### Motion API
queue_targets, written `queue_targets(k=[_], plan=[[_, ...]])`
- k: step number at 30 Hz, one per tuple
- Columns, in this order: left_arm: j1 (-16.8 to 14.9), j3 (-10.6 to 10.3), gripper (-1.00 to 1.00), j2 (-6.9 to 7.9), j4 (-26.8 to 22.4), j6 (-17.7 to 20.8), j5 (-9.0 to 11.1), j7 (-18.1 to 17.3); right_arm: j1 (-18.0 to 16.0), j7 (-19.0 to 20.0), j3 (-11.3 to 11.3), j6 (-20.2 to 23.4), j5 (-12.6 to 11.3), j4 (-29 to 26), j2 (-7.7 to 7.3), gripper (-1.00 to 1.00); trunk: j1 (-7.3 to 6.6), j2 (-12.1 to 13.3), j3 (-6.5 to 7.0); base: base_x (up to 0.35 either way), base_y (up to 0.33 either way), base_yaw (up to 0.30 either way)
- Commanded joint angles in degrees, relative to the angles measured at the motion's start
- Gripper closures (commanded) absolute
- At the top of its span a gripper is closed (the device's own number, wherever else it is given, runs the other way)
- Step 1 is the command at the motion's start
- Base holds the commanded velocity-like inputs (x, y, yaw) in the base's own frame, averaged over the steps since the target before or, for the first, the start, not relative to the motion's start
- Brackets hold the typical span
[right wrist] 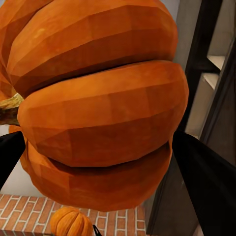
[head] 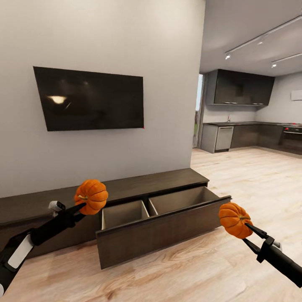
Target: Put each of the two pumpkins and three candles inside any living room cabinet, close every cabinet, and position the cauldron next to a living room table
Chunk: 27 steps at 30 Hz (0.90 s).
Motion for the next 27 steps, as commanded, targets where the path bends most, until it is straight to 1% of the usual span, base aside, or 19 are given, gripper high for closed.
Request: queue_targets(k=[1,8,23,25,27], plan=[[-0.1,0.0,1.00,0.01,0.0,0.7,0.4,-0.1,-0.1,0.2,-0.1,0.6,-0.7,0.0,0.01,1.00,0.00,0.0,-0.06,0.119,-0.279,0.011],[-0.1,0.1,1.00,0.01,0.0,0.7,0.3,-0.1,-0.1,0.0,0.1,0.5,-0.7,0.1,0.01,1.00,0.00,0.0,-0.45,0.120,-0.279,0.129],[-0.1,0.1,1.00,0.01,-0.1,0.7,0.3,-0.1,-0.1,-0.1,0.3,0.5,-0.4,0.0,0.01,1.00,0.00,0.0,-1.48,0.128,-0.279,0.204],[-0.1,0.1,1.00,0.01,-0.1,0.7,0.3,-0.1,-0.1,-0.5,0.3,0.5,-0.3,-0.1,-0.08,1.00,0.00,0.0,-1.61,0.137,-0.279,0.208],[-0.1,0.1,1.00,-0.01,-0.1,0.7,0.3,-0.1,-0.1,-1.8,0.3,0.5,-0.2,-0.6,-0.16,1.00,0.00,0.0,-1.75,0.138,-0.279,0.208]])
